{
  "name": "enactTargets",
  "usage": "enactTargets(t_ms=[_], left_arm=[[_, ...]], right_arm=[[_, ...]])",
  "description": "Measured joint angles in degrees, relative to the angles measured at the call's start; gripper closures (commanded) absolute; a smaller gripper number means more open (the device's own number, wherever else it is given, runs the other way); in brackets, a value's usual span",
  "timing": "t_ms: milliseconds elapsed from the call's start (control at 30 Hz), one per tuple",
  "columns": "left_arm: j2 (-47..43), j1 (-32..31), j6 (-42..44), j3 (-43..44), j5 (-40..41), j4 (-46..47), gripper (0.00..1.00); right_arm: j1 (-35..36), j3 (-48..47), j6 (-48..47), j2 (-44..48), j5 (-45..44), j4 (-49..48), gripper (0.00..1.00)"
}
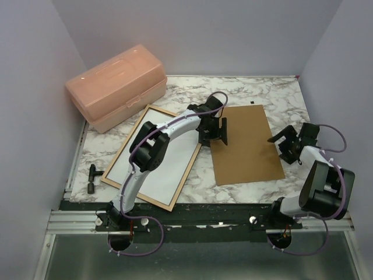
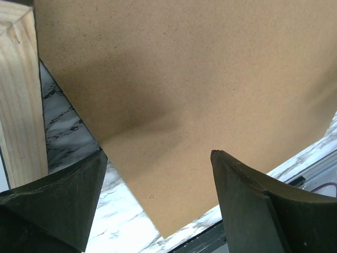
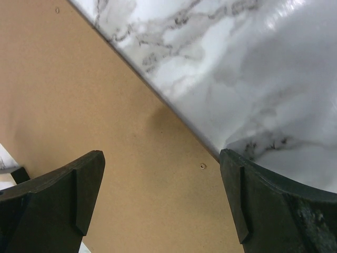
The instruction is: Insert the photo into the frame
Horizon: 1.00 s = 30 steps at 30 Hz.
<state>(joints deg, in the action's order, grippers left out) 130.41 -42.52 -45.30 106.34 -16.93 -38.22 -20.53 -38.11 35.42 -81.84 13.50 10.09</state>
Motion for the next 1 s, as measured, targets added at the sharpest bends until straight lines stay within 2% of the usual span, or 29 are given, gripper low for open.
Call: enactTargets(t_ms=[200,467,633,867,1000], left_arm=[[2.64,-0.31,2.21,5.22,0.0,-4.52,0.18],[4.09,-1.36,4.63,7.93,-0.09,-4.68,0.18],[4.66,-2.4,6.1,8.92,-0.07,-3.74,0.19],[0.28,-2.47,7.17,1.7,-0.04,0.52,0.19],[-6.32,-2.47,7.67,-4.42,0.11,0.76,0.19]], right_arm=[[-0.44,6.1,0.79,7.91,-0.59,0.85,0.01],[-0.46,8.72,2.95,16.74,-4.74,11.89,0.01],[-0.48,8.87,2.23,18.51,-6.49,16.37,0.02],[-0.55,8.44,-1.03,17.44,-3.41,16.17,0.02],[-0.59,8.39,-2.43,16.87,-0.13,15.34,0.02]])
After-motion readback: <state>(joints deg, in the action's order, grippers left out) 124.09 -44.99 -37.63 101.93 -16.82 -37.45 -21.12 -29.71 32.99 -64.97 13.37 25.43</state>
